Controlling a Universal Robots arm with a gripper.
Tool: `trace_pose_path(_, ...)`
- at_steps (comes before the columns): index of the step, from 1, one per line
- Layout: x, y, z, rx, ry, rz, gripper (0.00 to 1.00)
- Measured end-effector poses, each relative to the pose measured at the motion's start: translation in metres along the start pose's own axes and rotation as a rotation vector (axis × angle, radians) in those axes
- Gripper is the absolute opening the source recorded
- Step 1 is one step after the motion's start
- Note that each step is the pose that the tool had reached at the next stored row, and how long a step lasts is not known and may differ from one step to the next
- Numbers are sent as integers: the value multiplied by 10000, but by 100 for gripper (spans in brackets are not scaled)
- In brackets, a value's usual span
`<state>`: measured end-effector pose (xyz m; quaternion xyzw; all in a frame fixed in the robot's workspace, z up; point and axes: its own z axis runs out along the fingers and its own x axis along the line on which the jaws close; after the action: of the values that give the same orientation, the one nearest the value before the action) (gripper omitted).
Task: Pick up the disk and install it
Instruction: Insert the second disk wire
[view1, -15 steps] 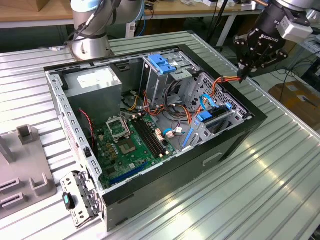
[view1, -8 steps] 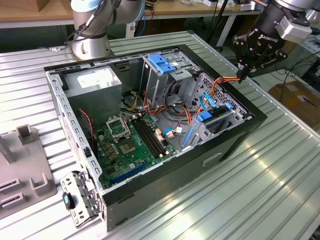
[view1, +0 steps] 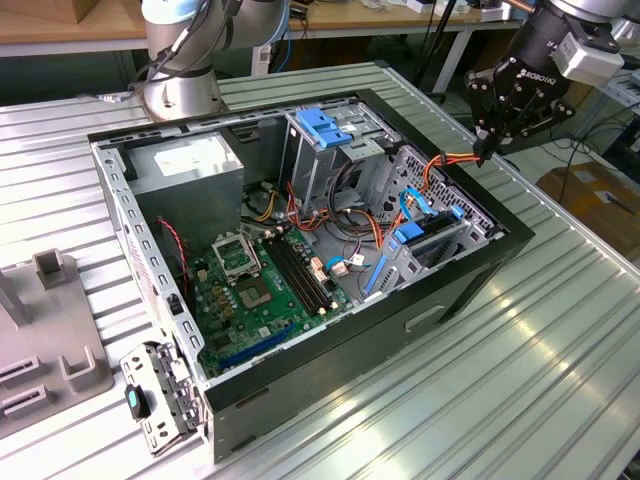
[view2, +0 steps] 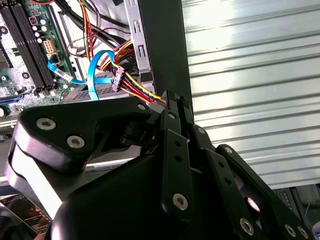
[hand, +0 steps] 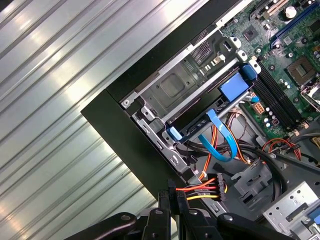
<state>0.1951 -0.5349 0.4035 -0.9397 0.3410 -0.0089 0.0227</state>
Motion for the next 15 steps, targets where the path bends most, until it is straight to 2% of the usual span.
trace_pose_path(5,0,0,0,0,3,55,17)
trace_pose_path(8,0,1,0,-1,12,233,17)
trace_pose_path(11,2,2,1,-1,28,599,17)
trace_pose_path(15,2,3,1,-1,33,679,17)
